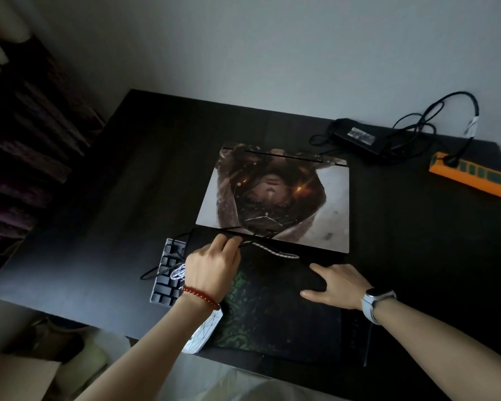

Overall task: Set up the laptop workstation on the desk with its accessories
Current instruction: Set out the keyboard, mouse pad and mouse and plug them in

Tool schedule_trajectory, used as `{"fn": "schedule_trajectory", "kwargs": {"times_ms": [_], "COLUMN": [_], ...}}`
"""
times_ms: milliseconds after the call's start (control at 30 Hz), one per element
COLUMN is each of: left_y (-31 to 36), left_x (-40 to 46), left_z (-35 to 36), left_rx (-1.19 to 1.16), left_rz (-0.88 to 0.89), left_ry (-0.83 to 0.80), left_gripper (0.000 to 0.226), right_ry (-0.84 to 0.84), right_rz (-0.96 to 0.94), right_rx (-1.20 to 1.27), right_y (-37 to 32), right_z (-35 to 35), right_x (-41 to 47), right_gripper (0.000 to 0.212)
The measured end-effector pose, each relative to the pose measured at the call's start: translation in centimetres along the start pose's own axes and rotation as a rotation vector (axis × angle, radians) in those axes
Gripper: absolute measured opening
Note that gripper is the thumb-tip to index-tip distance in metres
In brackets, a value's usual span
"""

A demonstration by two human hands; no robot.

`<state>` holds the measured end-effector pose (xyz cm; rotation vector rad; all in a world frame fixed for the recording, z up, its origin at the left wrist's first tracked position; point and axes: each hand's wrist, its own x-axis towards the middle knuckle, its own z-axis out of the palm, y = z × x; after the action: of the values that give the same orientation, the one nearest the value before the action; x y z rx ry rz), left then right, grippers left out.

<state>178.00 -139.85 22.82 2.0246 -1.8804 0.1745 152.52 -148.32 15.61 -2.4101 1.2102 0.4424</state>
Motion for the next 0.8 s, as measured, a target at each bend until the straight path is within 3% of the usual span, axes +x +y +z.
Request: {"fn": "schedule_trajectory", "kwargs": {"times_ms": [267,567,700,800], "left_y": [-0.5,-1.2,-1.5,-1.7], "left_x": [0.3,0.8,1.0,1.2], "left_z": [0.9,0.8,0.7,0.8], "left_rx": [-0.013,-0.112,-0.154,-0.2], "left_rz": [-0.07,-0.187,-0.316,-0.351], "left_ry": [-0.024,0.02,0.009,-0.037], "left_gripper": [0.011,0.032,0.013,0.012], "right_ry": [-0.041,-0.064,0.014,0.042], "right_rz": [-0.05,0.09,0.126,0.168], "right_rx": [-0.04,0.115,0.105,0.161], "right_y": [0.2,-0.5,-1.0,-1.6], "right_z": [0.4,0.8,0.9,0.6], "right_x": [1.4,0.5,0.1,-0.2], "right_gripper": [0.08,0.078,0.077,0.079]}}
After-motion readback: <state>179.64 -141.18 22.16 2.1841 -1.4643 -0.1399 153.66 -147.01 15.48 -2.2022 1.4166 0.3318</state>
